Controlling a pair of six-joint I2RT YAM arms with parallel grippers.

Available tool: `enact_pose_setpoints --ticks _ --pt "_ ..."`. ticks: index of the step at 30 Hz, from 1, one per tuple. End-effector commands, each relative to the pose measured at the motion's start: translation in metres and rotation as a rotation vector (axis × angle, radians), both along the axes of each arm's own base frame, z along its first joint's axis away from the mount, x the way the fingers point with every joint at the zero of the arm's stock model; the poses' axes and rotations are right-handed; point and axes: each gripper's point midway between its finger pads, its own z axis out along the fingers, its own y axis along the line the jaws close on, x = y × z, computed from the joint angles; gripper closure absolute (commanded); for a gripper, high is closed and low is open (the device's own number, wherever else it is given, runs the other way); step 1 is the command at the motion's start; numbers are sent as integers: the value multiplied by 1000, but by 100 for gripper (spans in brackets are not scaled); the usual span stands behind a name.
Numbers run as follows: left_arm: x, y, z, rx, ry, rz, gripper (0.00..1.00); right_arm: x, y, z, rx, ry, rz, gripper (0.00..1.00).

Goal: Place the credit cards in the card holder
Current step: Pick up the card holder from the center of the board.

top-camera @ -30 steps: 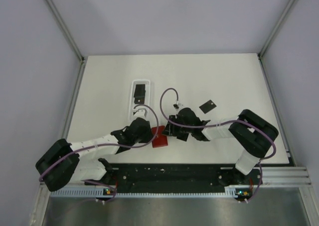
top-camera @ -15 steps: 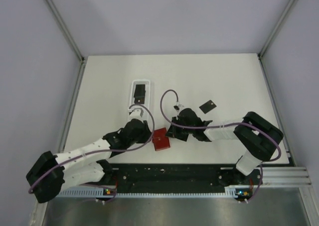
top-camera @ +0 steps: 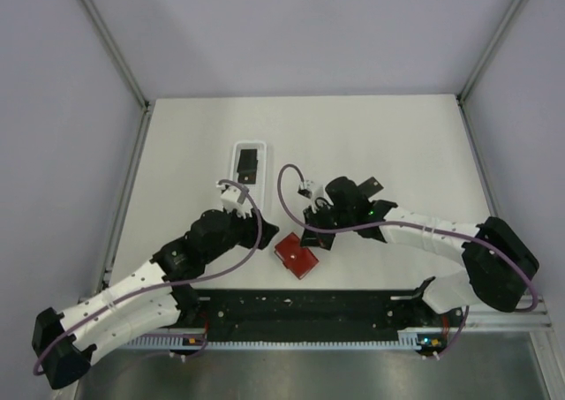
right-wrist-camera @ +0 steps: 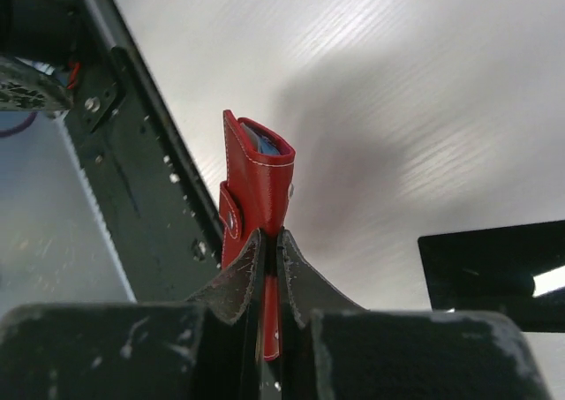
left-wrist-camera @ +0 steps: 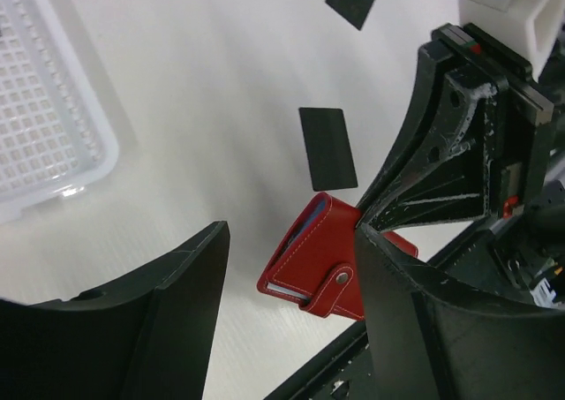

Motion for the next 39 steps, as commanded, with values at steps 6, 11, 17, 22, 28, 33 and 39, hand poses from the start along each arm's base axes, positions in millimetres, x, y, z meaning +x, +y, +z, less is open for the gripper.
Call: enact_pose_setpoints --ticks 6,11,17,22,28,33,39 --pt "-22 -31 33 -84 -149 -269 32 -29 -8 77 307 21 319 100" --pt "-27 -39 40 -103 -170 -326 27 -43 -9 94 373 23 399 100" --pt "-40 -58 40 -148 -140 -445 26 -45 -10 98 387 26 413 100" --pt "-55 -70 34 -174 -85 -555 29 -44 -9 102 392 8 410 100" --pt "-68 -78 34 -209 -59 -639 44 -40 -10 103 384 -23 391 100" --pt "-72 -78 34 -226 -47 -654 90 -32 -9 106 377 -59 351 100" --pt "-55 -71 34 -233 -39 -516 100 0 -16 121 352 -173 113 54"
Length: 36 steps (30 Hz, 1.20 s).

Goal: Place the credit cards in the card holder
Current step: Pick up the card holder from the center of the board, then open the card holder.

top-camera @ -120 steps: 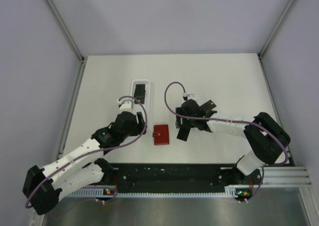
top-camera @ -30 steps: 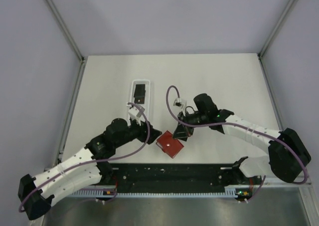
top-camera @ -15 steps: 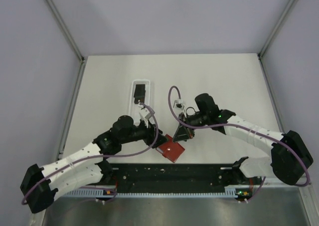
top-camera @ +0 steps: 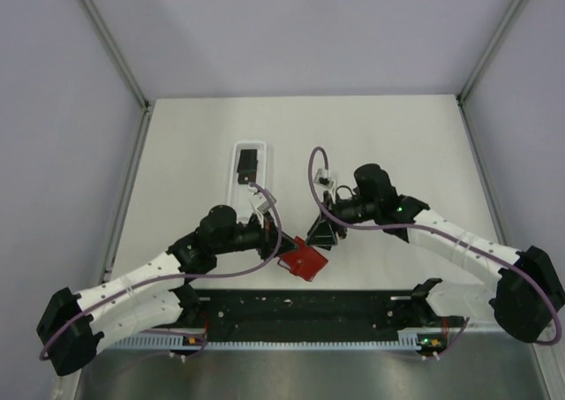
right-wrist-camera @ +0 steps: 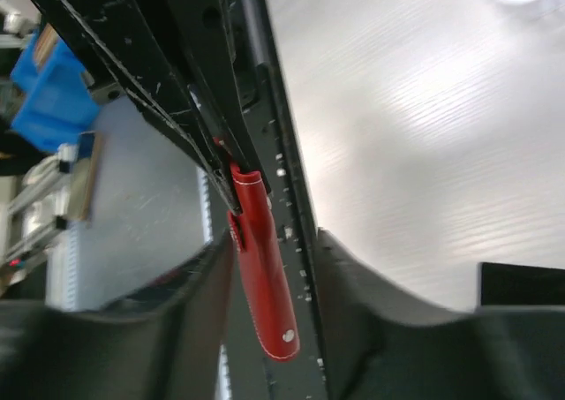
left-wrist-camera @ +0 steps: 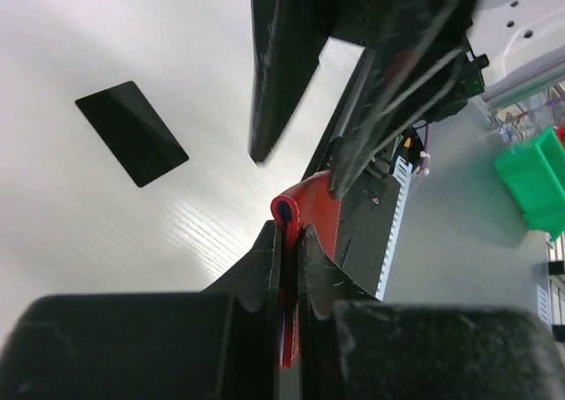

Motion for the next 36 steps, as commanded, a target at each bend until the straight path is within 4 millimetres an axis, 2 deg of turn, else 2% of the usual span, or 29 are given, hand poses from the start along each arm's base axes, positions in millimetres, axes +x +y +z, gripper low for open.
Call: enact_pose_setpoints --ticks 1,4,5,8,10,12,16,20,25,28,33,36 --pt "15 5 16 -68 -3 127 100 40 -2 43 83 -154 -247 46" --pt "38 22 32 -150 23 341 100 48 -9 56 184 -141 -404 23" --pt "43 29 37 -194 34 395 100 48 -10 60 228 -131 -437 19" --pt "55 54 59 -394 85 569 100 48 -16 69 352 -64 -530 11" --pt "55 64 72 -534 101 601 100 49 -20 71 425 -40 -579 7" --pt "56 72 80 -619 112 622 100 46 -21 73 467 -28 -603 6" --pt "58 73 84 -600 115 642 100 42 -22 84 551 -4 -653 5" --pt "58 72 93 -624 103 630 100 47 -21 90 599 55 -699 5" --pt "58 65 95 -641 120 607 100 53 -10 86 597 107 -714 7" --pt "56 62 100 -664 125 581 100 57 -4 75 559 139 -739 10" --pt "55 62 105 -668 111 571 100 63 -5 59 519 151 -799 12" --pt "54 62 106 -671 109 566 100 62 -4 61 524 152 -789 15"
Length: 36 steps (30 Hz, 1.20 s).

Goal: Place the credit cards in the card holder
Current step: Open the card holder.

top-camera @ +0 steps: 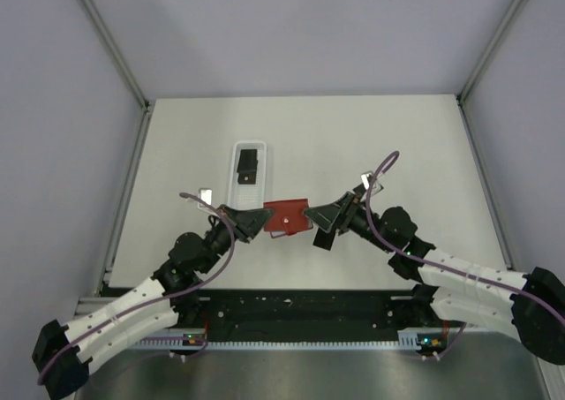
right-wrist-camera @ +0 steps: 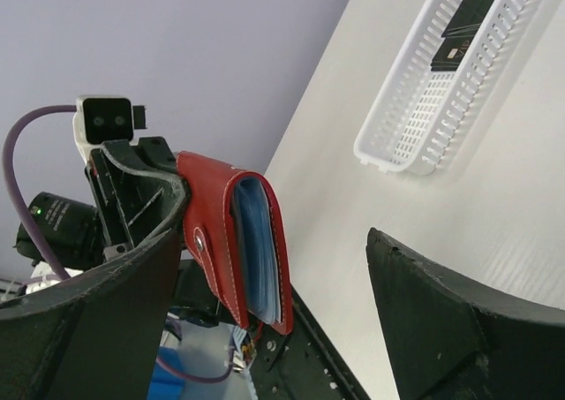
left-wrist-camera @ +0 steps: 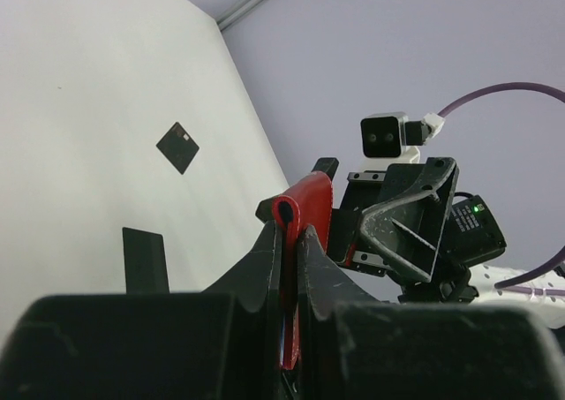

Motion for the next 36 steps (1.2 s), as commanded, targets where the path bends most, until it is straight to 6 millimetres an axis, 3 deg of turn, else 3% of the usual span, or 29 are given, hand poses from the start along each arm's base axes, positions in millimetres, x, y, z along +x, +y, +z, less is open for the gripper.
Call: enact_pose_setpoints --ticks 1,10,14,16,17,19,22,25,27,30,33,36 --pt "-7 1 47 -111 -93 -24 100 2 4 19 57 -24 -11 18" --pt "-5 0 47 -127 -98 -22 100 -16 26 38 166 -54 154 38" --pt "-2 2 49 -124 -104 0 99 -18 27 41 191 -65 170 58" --pt "0 4 49 -119 -105 18 90 -18 27 41 175 -77 171 75" --pt "1 7 49 -109 -115 35 77 -18 27 46 170 -91 169 86" --pt "2 10 49 -75 -121 51 55 -16 25 51 126 -111 150 98" --pt "0 18 56 12 -151 78 30 -8 18 53 -29 -159 103 100" --pt "-2 31 69 114 -197 114 18 -4 3 60 -170 -193 84 100" --pt "-7 37 81 175 -246 117 17 -4 -6 61 -240 -195 128 100" --pt "-17 35 96 265 -326 69 17 -20 -7 69 -275 -210 286 100" --pt "-27 22 101 341 -364 -30 19 -51 1 73 -269 -227 509 100" --pt "-43 1 103 389 -431 -185 21 -69 5 72 -249 -216 652 100"
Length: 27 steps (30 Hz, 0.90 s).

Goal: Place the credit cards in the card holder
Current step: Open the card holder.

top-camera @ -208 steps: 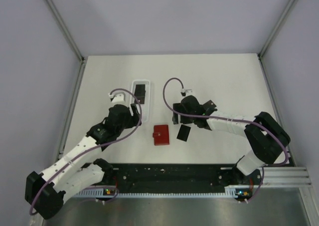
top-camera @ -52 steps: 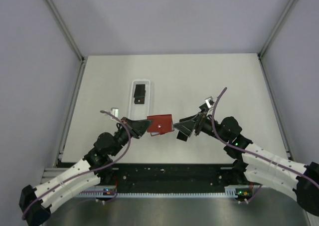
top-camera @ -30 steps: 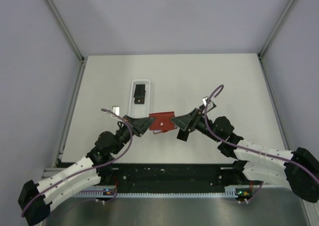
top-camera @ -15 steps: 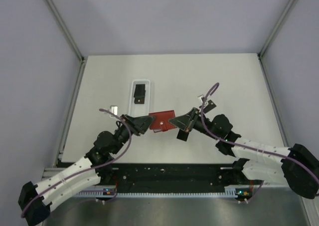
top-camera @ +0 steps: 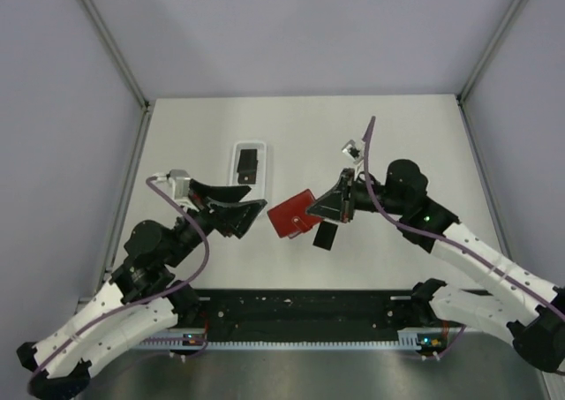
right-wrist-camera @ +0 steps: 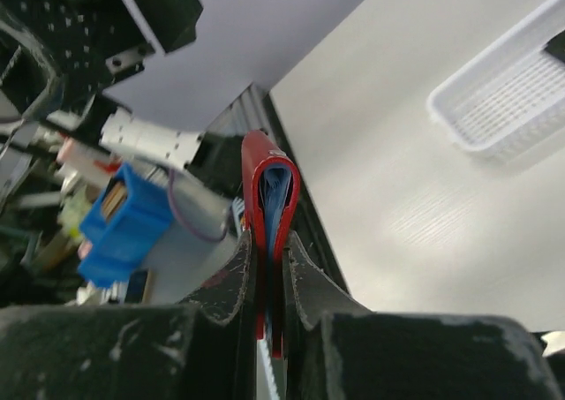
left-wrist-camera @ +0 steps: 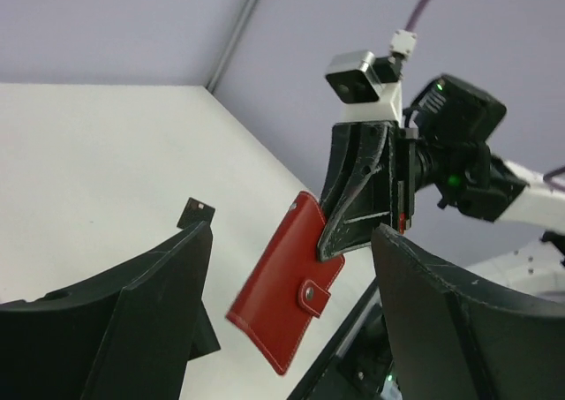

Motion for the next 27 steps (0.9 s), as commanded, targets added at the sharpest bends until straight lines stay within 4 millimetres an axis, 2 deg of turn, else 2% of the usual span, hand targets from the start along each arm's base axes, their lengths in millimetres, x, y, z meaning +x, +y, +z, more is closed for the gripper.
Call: enact_pose_setpoints --ticks 1,6,11,16,22,24,27 --pt "-23 -33 -18 224 -61 -221 22 -50 4 -8 -50 39 332 100" --pt "-31 -53 -30 312 -56 -346 29 -66 0 -1 -29 13 427 100" --pt "-51 -64 -33 324 -86 -492 32 -76 -5 9 -9 -37 459 100" --pt "-64 -73 -41 335 -76 -604 41 -79 -6 10 -8 -48 472 100" --pt "-72 -78 -46 328 -73 -670 46 -78 -6 10 -7 -53 475 100" --pt "-74 -80 -48 330 -68 -693 50 -78 -6 11 -5 -57 477 100" --pt "-77 -82 -51 332 -62 -720 61 -78 -6 12 -5 -60 477 100"
